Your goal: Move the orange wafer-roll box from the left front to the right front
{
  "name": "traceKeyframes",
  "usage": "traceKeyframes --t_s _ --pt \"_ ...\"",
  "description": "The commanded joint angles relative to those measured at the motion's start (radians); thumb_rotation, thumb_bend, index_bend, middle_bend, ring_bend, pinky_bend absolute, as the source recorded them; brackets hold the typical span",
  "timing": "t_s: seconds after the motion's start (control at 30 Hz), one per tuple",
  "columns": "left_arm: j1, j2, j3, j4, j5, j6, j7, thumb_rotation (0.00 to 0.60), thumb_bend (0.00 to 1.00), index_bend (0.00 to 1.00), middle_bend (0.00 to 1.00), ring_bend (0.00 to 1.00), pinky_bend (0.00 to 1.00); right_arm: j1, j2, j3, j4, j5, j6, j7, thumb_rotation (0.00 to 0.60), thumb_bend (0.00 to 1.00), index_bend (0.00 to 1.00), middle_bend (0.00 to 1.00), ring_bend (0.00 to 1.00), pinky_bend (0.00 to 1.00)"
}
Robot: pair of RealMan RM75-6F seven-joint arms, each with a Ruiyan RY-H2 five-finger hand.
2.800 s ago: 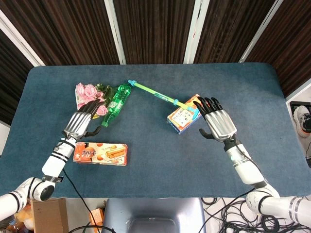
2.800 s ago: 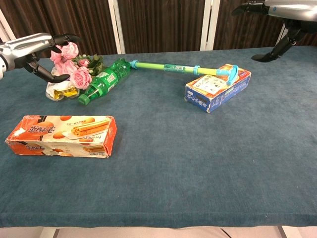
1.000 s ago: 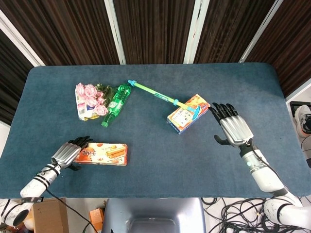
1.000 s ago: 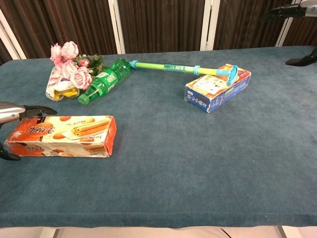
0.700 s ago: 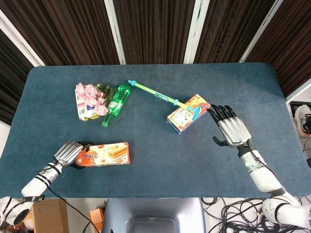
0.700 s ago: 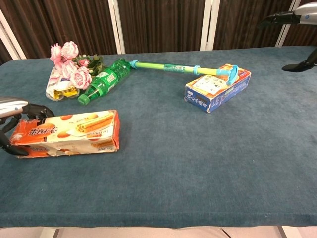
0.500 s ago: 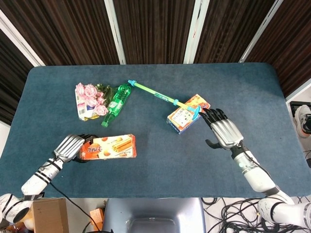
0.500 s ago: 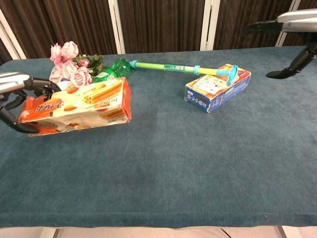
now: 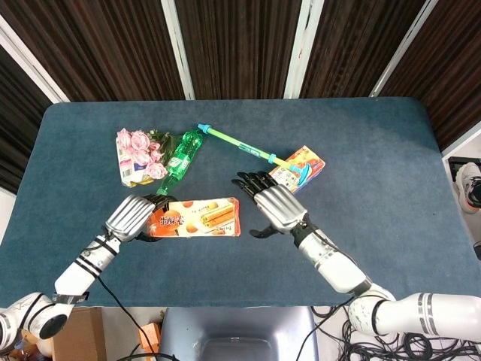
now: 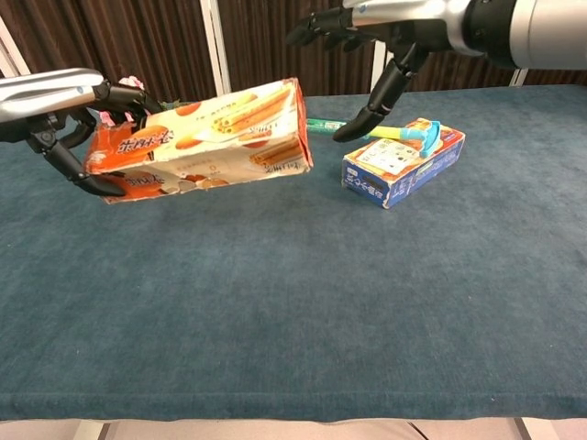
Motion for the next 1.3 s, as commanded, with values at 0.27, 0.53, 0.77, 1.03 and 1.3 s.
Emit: traceKeyframes --t_s 0.27,0.53,0.77,1.03,1.3 --pt "0.004 0.008 -0.007 -0.036 -0.002 0.030 0.005 0.600 0.28 0.59 0.67 0.65 0.84 0.152 0.024 0.024 -0.033 0.285 -0.143 0.081 0.544 0.03 0.00 0.00 0.00 0.00" --pt "0.001 0.007 -0.006 -0.052 0.000 0.036 0.023 0.600 0.27 0.59 0.68 0.65 0.85 0.166 -0.015 0.013 -0.034 0.216 -0.056 0.104 0.542 0.03 0.00 0.00 0.00 0.00" --pt "0.005 0.022 -0.004 -0.077 0.004 0.048 0.037 0.600 0.27 0.59 0.68 0.65 0.86 0.174 -0.038 -0.006 -0.013 0.185 -0.025 0.116 0.571 0.22 0.35 0.44 0.39 0.49" --pt "0.016 0.038 0.006 -0.089 0.012 0.057 0.028 0.600 0.27 0.59 0.68 0.65 0.86 0.162 -0.066 -0.026 0.008 0.119 0.058 0.095 0.600 0.49 0.78 0.76 0.74 0.87" --pt "0.034 0.062 0.006 -0.099 0.015 0.082 -0.008 0.600 0.23 0.41 0.48 0.45 0.60 0.139 -0.054 -0.035 0.009 0.065 0.093 0.100 0.600 0.52 0.85 0.81 0.78 0.92"
